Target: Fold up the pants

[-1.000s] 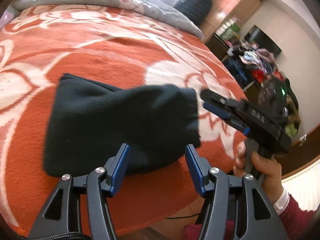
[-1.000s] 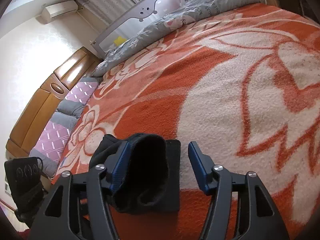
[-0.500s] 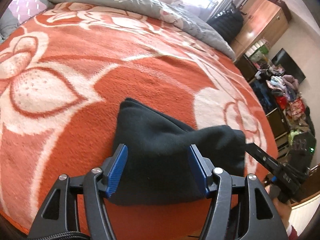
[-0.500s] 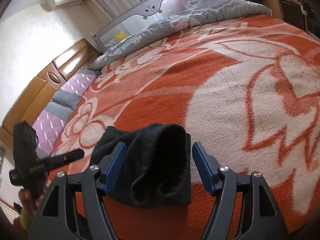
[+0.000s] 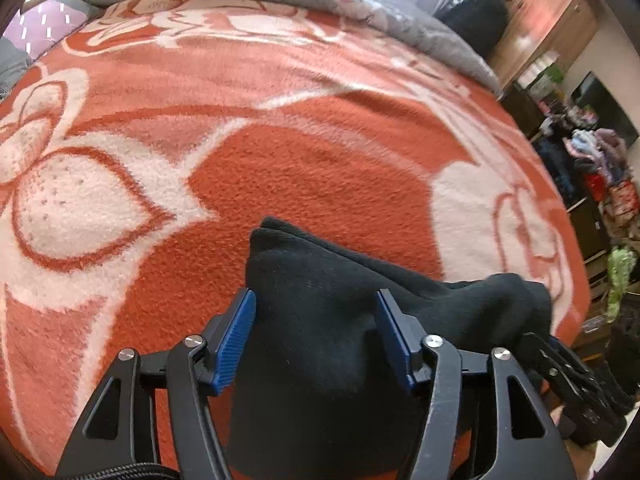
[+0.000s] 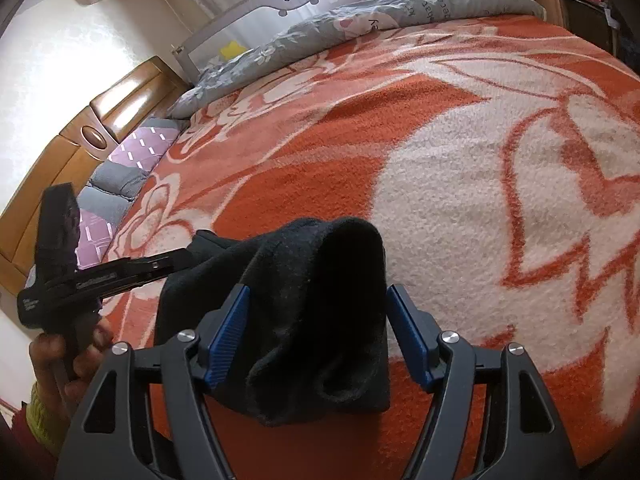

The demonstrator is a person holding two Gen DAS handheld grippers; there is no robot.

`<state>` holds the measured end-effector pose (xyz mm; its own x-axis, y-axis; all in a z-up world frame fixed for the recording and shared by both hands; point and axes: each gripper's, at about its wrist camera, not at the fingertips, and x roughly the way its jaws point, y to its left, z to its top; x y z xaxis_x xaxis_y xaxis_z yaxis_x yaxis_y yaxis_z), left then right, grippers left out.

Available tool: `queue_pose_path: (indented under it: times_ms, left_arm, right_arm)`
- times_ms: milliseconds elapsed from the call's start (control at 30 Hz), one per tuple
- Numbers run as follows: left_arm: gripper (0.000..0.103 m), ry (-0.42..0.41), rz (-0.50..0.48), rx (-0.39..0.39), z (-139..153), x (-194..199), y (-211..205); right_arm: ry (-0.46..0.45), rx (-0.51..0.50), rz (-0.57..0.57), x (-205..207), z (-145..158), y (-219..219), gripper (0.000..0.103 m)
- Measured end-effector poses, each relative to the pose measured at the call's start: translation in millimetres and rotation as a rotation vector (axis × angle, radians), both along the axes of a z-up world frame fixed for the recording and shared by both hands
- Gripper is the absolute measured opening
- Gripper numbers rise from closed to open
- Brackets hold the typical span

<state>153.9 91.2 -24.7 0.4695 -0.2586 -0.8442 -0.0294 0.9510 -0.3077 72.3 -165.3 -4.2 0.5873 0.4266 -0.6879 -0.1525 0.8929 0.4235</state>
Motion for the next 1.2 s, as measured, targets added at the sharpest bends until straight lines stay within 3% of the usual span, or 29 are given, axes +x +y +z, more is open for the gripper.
queue_pose_path:
  times_ms: [167,233,367,467,533,633,733,800,867,933,1067,1200]
  left_arm:
    - [0.047,0.022,0.006,0.006,-14,5,2]
    - [0.034,0.024,0.01,0.009,-17,5,4]
    - [0.021,0.001,0.024,-0.044,-17,4,13]
    - [0.019,-0.017,0.036,-0.048,-11,3,16]
    - [0.019,-0.027,0.047,-0.05,-10,1,18]
    - [0.019,-0.032,0.071,-0.094,-13,-1,23]
    - [0.019,-0.031,0.075,-0.083,-18,-1,20]
    - [0.02,-0.029,0.074,-0.054,-22,0,16]
    - [0.021,-0.02,0.079,-0.058,-26,2,16]
    - [0.023,-0.02,0.086,-0.068,-28,4,18]
    - [0.03,-0.022,0.09,-0.051,-30,5,17]
    - [0.031,-0.015,0.107,-0.085,-27,1,24]
  right_arm:
    - [0.026,0.045,0.013,6,-9,-4,0.071]
    - [0.051,0.082,0.016,11,-16,-6,0.07]
    - [0.072,0.104,0.036,18,-24,-3,0.033]
    - [0.027,0.122,0.086,21,-7,3,0.02]
    - [-0.026,0.137,0.119,21,8,6,0.019]
    - [-0.072,0.148,0.159,20,21,7,0.018]
    - [-0.017,0.107,0.152,20,2,2,0.019]
    - [0.03,0.061,0.127,17,-16,-1,0.027]
    - [0.04,0.027,0.092,11,-29,-5,0.044]
    - [0.045,0.032,0.07,6,-38,-12,0.051]
    - [0.059,0.036,0.066,4,-42,-13,0.052]
    - [0.056,0.03,0.067,1,-33,-12,0.053]
